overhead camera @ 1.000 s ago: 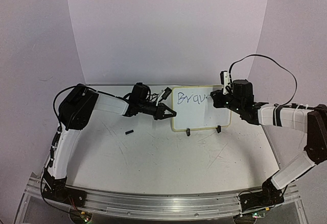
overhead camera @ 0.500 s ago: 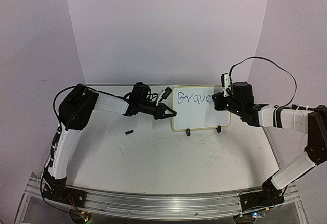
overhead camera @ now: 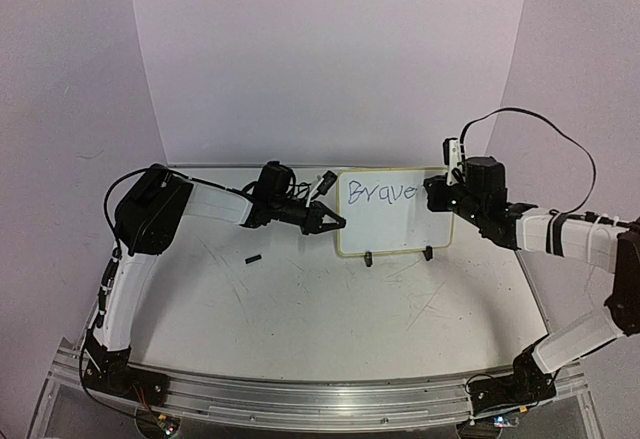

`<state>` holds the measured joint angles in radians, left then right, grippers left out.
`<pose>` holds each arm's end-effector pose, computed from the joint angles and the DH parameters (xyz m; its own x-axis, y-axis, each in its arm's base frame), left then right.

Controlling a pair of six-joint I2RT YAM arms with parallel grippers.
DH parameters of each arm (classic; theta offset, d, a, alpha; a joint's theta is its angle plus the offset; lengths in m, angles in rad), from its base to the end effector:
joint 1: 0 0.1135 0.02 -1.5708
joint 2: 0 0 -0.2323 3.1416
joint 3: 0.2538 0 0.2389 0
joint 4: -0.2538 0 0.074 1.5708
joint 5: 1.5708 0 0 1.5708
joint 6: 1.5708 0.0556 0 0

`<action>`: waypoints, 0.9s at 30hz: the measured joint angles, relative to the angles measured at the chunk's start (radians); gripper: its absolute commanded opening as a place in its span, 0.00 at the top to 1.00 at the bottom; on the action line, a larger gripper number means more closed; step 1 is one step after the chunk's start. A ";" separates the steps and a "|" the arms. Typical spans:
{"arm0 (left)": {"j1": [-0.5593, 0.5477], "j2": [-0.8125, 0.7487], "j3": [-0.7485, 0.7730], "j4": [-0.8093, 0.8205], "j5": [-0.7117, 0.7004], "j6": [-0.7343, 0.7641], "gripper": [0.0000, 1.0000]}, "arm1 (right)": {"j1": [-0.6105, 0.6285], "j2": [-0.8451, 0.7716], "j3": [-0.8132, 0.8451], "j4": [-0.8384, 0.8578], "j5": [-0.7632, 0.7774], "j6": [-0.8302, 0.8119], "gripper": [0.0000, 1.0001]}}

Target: Write a sentence on the whiteboard

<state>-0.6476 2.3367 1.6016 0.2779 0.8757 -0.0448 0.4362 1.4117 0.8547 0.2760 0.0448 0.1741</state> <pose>0.3659 -0.3303 0.1220 -0.3936 0.2618 -0.8812 0.9193 0.1069 -0.3789 0.3053 0.1396 0.2356 -0.3139 0.0446 -0.9484 -0.3337 0.9300 0.1542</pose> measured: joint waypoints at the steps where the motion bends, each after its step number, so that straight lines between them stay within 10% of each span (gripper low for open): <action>1: 0.000 0.000 0.000 0.000 0.000 0.002 1.00 | 0.000 -0.031 -0.009 -0.001 -0.009 0.000 1.00; 27: -0.002 0.000 0.002 0.000 0.000 0.019 1.00 | -0.028 0.003 -0.034 -0.007 -0.028 0.002 1.00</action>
<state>-0.6495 2.3367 1.6035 0.2779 0.8757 -0.0261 0.4080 1.4151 0.8211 0.2687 0.0166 0.1764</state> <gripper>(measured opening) 0.049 0.096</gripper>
